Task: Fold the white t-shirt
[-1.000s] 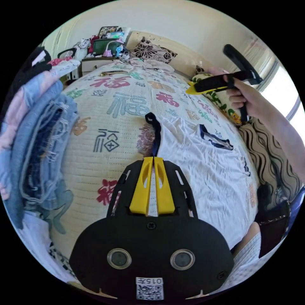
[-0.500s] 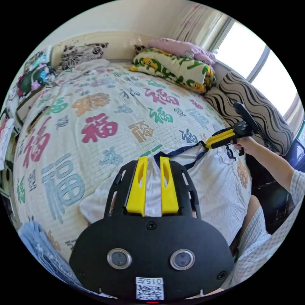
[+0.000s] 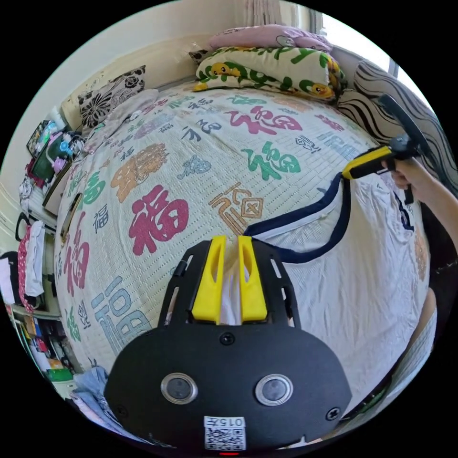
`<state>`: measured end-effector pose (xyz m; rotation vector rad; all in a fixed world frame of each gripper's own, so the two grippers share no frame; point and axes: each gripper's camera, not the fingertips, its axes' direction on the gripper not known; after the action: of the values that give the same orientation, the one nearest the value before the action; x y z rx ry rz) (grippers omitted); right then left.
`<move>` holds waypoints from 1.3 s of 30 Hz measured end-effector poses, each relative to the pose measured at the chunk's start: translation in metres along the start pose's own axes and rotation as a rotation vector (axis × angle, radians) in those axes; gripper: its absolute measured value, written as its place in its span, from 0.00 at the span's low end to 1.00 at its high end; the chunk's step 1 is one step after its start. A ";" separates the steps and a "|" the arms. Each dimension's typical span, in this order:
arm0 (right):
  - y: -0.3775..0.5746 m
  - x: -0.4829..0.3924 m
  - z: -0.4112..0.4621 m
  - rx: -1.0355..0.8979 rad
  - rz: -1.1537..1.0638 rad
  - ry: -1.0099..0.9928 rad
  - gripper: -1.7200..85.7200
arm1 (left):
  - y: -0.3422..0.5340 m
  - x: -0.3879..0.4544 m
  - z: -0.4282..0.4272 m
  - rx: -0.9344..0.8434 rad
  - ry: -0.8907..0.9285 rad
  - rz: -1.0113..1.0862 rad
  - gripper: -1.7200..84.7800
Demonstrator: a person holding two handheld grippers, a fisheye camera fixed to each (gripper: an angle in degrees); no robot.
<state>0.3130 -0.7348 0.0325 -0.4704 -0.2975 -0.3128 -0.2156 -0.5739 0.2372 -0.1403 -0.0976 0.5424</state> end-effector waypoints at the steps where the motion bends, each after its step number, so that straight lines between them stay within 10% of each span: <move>1: 0.005 0.013 -0.001 -0.014 0.010 -0.010 0.13 | 0.002 -0.006 -0.004 0.011 0.025 0.001 0.09; 10: 0.124 0.108 -0.049 0.191 0.107 -0.150 0.13 | 0.072 -0.047 -0.103 0.110 0.063 -0.098 0.11; 22: 0.440 0.089 0.083 -0.153 0.182 -0.359 0.14 | 0.307 0.086 -0.146 -0.256 0.369 -0.426 0.12; 39: 0.516 0.130 0.148 -0.152 0.285 -0.350 0.03 | 0.286 0.143 -0.147 -0.275 0.292 -0.458 0.04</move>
<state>0.5865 -0.2558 0.0006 -0.7100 -0.5427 0.0281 -0.2199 -0.2734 0.0550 -0.4515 0.0809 0.0455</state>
